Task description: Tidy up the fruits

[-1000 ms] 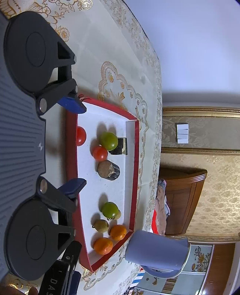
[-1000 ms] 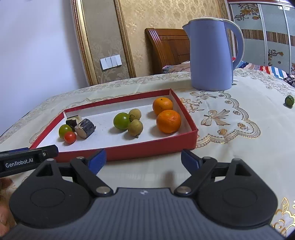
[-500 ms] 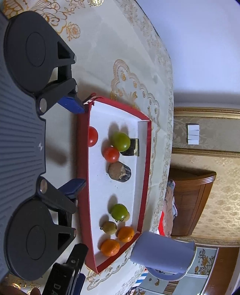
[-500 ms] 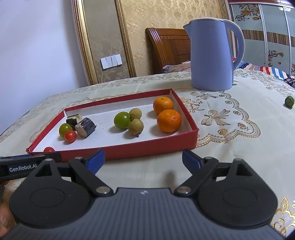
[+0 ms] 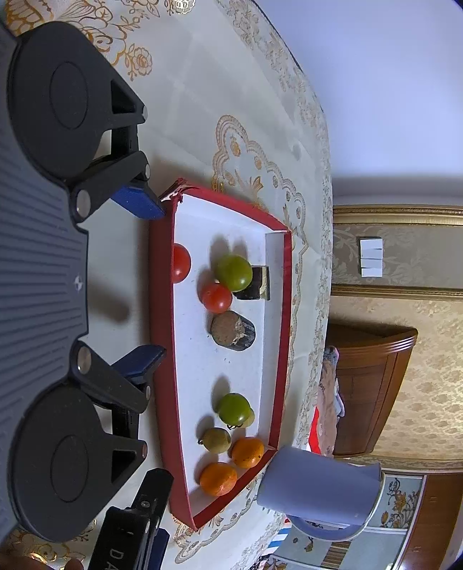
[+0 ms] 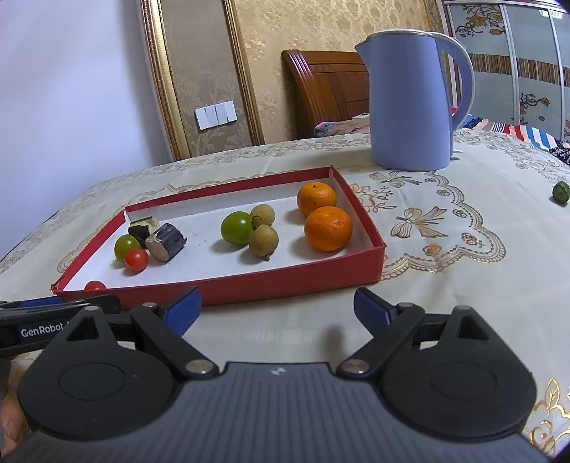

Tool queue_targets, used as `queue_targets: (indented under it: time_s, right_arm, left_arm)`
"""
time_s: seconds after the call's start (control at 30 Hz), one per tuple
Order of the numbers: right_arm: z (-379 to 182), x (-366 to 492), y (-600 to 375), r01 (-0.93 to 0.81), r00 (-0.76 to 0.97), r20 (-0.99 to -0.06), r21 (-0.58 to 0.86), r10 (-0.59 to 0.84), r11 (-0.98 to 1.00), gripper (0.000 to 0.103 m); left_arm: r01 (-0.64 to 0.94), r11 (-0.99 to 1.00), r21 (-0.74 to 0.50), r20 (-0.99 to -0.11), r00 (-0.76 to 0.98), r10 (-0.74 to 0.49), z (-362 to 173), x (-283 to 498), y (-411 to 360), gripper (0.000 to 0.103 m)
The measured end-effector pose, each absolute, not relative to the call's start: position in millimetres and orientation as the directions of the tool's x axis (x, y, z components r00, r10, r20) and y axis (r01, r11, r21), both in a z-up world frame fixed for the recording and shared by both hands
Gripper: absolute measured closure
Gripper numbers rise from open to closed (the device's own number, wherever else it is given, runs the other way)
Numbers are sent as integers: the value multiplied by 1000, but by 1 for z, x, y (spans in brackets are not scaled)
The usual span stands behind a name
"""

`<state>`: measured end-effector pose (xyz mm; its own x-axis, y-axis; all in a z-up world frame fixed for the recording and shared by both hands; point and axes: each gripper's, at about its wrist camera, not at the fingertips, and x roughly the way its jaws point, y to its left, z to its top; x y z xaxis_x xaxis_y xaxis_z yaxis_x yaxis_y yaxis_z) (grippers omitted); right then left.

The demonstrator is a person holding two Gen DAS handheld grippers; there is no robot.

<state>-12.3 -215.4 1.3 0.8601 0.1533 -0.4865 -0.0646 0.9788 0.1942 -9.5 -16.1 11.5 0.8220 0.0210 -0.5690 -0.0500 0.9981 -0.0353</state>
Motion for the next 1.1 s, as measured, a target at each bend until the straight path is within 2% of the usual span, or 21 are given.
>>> queue_targets:
  time_s: [0.57,0.87,1.1]
  right_arm:
    - [0,-11,-214,-60,856,-496,187,147,981,8]
    - [-4,-4,-214,-39,827,-546,180,133,983,0]
    - [-9,-3,-211,-10,799,-593,151,98,988,0]
  left_arm:
    - [-26,999,-22,-579,815,8,9,-6,-19,25]
    - [-16,1000,14,-589,808,22,4,-4,-22,25]
    - [-14,1000,10,-621,783,17,1,-3,-19,25]
